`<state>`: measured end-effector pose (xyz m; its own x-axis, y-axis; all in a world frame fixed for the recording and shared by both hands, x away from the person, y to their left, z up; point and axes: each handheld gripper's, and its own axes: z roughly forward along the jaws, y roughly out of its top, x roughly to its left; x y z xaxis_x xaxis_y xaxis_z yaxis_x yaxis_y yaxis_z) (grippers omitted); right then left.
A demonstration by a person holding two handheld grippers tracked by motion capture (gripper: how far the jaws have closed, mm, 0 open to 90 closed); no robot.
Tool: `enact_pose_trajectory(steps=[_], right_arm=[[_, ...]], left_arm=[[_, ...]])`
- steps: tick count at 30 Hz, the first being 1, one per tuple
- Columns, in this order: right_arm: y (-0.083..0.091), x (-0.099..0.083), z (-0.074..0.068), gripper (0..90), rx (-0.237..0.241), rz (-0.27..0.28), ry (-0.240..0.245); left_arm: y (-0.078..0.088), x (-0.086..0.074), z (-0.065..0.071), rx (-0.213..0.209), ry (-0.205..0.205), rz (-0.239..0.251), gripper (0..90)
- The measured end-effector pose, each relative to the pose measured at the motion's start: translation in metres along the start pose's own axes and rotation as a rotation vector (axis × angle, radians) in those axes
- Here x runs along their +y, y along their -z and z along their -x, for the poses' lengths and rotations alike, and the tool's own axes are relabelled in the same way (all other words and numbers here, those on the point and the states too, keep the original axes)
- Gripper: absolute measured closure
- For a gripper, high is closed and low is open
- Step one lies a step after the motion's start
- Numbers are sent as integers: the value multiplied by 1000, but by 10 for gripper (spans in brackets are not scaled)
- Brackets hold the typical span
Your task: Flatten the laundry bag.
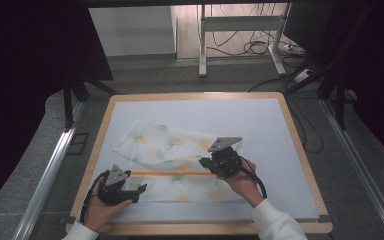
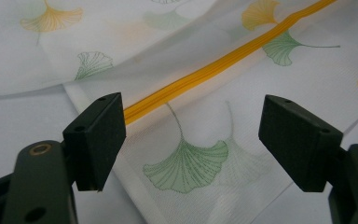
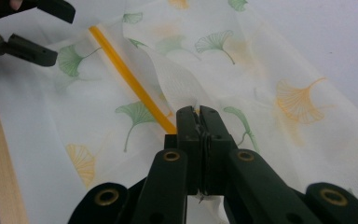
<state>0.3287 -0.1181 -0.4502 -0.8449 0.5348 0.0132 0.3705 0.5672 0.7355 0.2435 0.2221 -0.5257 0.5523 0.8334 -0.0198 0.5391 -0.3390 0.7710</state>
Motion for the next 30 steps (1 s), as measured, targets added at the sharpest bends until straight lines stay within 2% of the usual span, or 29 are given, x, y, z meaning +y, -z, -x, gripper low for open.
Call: enact_pose_trajectory(steps=[5, 6, 14, 16, 30], right_arm=[[-1, 5, 10, 877, -15, 1, -13], [0, 9, 16, 877, -30, 4, -24], [3, 21, 35, 877, -70, 1, -48], [4, 23, 44, 877, -87, 6, -64], [7, 17, 82, 878, -138, 22, -148]], left_arm=[[0, 0, 0, -2, 0, -1, 228], [0, 0, 0, -5, 0, -2, 228], [0, -1, 1, -5, -3, -3, 228], [0, -1, 1, -5, -3, -3, 228], [-1, -1, 1, -1, -9, -8, 227]])
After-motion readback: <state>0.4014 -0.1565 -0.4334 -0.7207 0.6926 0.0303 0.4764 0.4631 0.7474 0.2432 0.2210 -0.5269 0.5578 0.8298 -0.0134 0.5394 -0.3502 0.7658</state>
